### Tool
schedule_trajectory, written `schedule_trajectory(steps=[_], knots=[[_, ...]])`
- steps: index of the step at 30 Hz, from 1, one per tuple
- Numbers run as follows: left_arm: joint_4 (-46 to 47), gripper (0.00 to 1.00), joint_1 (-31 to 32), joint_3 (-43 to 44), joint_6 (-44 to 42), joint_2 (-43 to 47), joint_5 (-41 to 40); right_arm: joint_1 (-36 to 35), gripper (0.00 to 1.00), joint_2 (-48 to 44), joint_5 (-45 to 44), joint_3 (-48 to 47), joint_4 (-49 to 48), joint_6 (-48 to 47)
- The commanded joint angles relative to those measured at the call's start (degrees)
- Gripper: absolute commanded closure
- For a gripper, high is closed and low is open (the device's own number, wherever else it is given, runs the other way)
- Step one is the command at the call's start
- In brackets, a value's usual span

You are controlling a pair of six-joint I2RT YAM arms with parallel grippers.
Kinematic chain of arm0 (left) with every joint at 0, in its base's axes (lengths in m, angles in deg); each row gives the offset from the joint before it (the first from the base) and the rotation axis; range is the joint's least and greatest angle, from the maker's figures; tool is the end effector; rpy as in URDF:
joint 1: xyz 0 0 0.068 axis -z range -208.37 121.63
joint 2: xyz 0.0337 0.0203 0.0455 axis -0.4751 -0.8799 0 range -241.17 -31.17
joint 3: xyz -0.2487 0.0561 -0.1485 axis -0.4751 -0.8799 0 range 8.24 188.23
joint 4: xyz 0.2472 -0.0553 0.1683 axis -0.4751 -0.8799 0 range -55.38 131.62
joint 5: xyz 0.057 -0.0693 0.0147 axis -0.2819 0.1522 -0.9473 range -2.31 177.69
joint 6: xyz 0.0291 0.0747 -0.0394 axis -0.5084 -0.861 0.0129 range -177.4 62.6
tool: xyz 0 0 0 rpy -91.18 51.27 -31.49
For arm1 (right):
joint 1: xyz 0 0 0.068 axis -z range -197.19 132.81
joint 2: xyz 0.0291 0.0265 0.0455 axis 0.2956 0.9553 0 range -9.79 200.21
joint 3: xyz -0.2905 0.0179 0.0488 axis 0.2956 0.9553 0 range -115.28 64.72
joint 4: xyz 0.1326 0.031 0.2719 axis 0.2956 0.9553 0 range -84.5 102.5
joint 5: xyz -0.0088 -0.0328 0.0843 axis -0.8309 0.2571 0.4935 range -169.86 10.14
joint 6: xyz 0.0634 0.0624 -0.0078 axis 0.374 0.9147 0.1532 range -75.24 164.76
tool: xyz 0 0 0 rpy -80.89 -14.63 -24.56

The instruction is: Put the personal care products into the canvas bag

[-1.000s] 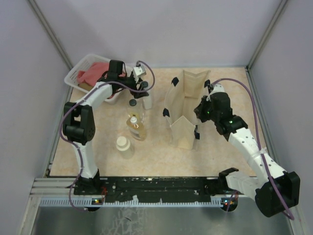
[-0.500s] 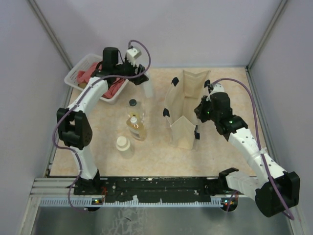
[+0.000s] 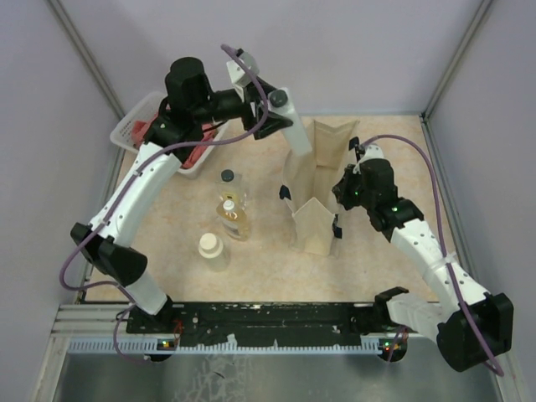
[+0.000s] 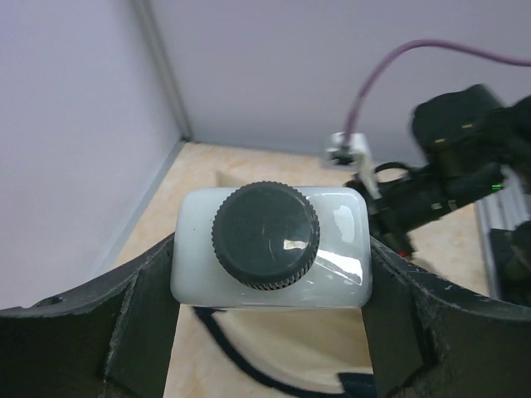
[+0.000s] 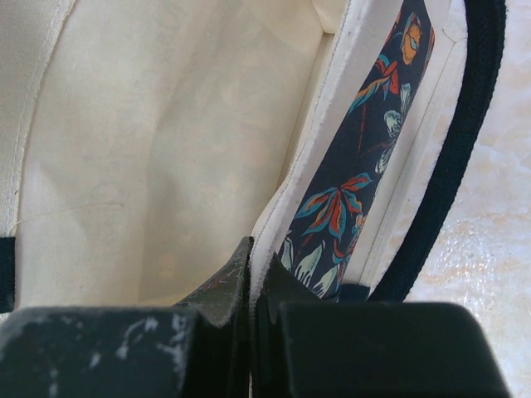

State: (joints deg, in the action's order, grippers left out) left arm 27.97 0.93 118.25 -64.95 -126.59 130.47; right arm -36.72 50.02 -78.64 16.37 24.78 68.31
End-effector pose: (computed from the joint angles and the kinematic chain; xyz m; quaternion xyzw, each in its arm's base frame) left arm 0.3617 -0.2650 0.5325 0.4531 0.5373 -0.3764 0.6036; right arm 0.2858 0.1032 0.2843 0.0252 0.8688 0.1900 0.4565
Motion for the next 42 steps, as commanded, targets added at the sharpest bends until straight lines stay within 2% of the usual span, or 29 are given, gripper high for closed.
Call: schedule_trajectory(steps=[1,7,15,26,35,42], knots=[[9.23,1.00,4.37,2.32,2.49,1.78,5.72,0.11,0.99,-0.12,-0.51,0.48,-1.36,-1.58],[9.87,1.00,8.54,-0.04,1.15,-2.55,1.54,0.11,0.99,-0.54,0.09,0.63,-1.38,-1.49],[11.09,1.00,13.15,0.20,-2.90,-10.80,-7.99,0.11,0.99,-2.62,0.17,-0.87,1.25,-2.34],[16.56,1.00,16.39,0.87,-5.47,-18.99,-15.79,0.11,0.99,-5.15,-0.42,-2.61,6.11,-3.15],[31.25,1.00,17.30,-7.86,-3.39,-23.54,-22.66,0.11,0.98,-5.06,-1.28,-1.85,6.50,-3.25],[38.52,1.00,17.27,-9.89,-2.14,-28.89,-26.61,0.11,0.99,-5.32,-1.72,-2.09,6.56,-3.29]])
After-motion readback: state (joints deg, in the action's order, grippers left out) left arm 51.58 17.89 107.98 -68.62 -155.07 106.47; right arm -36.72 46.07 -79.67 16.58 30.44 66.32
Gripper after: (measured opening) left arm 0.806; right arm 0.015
